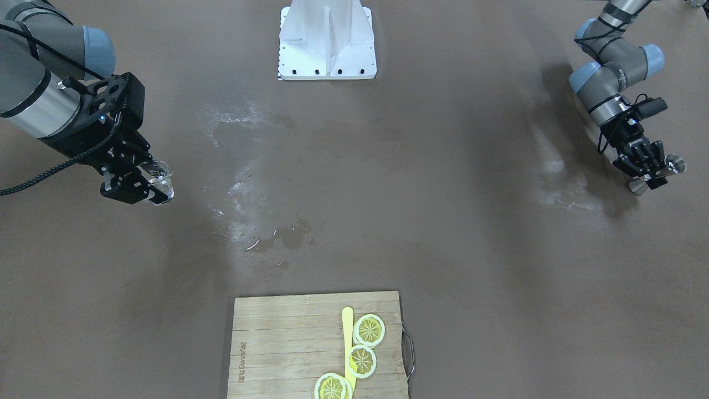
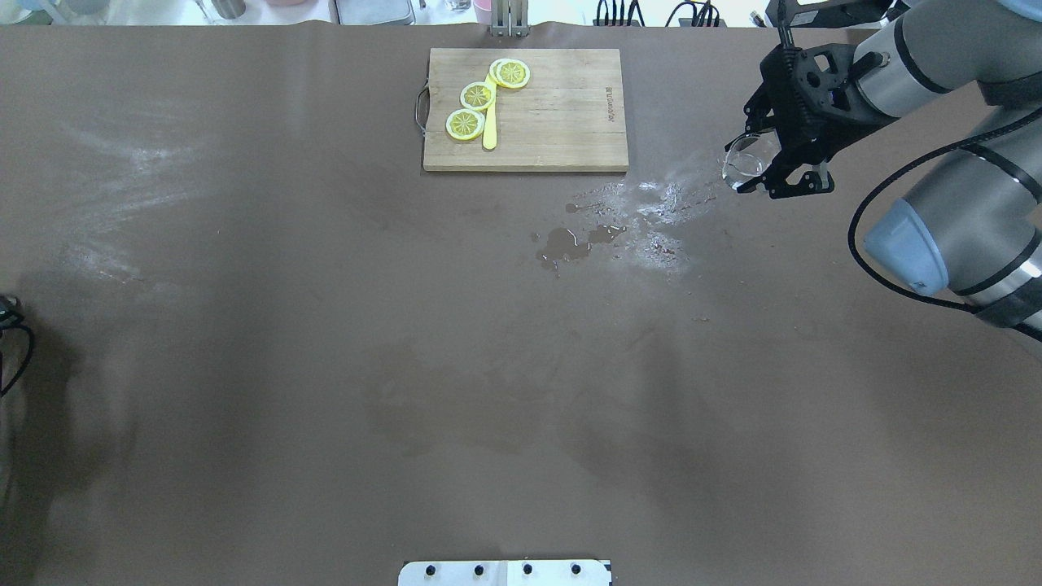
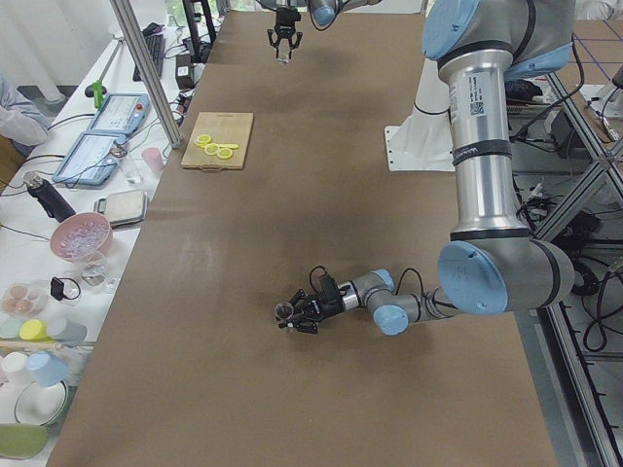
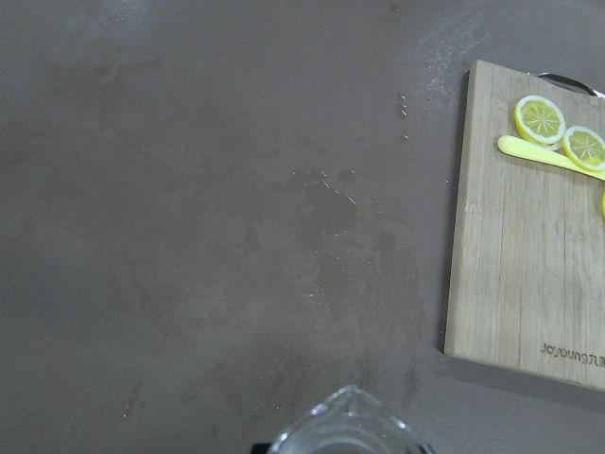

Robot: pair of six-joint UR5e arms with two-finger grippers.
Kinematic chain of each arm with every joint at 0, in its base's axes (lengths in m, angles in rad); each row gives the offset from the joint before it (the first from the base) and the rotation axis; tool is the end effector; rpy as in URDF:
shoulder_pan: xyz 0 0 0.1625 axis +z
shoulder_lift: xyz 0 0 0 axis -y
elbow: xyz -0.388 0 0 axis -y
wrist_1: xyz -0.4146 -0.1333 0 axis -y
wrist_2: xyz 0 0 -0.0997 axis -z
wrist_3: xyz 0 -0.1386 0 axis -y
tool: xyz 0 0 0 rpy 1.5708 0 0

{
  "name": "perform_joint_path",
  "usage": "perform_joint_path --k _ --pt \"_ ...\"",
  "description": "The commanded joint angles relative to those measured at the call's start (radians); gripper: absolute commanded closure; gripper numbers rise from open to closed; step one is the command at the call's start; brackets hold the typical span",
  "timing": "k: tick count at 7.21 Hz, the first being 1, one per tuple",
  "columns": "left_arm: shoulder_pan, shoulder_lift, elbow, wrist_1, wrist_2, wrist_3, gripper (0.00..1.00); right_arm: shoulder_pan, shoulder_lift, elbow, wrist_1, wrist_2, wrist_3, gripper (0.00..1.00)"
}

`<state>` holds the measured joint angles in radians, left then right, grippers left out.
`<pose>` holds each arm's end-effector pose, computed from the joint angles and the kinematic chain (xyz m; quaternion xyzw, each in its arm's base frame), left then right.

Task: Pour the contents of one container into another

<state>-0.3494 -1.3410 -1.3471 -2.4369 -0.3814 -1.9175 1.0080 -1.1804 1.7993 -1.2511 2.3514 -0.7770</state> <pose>0.2827 -0.3818 0.7292 0.5486 0.1689 -0.3844 0.7230 -0.3025 -0.5466 0.2585 0.4521 -0.2927 -0.6470 0.5397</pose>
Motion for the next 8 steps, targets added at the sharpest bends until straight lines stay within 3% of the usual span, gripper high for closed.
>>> perform_joint_path --k 1,3,6,8 --pt "-0.045 -0.001 -0.205 0.041 -0.001 0.162 1.0 0.009 -0.002 0.0 -0.007 0.017 -0.001 1.0" --pt "-0.056 -0.021 -0.413 0.041 -0.001 0.355 1.0 0.044 -0.005 0.0 -0.007 0.052 -0.002 1.0" --pt "-0.059 -0.333 -0.434 0.029 -0.025 0.764 1.0 0.055 -0.004 -0.002 -0.01 0.061 -0.002 1.0" --pt "-0.059 -0.441 -0.429 0.035 -0.06 0.79 1.0 0.057 -0.004 0.002 -0.01 0.075 -0.002 1.0"
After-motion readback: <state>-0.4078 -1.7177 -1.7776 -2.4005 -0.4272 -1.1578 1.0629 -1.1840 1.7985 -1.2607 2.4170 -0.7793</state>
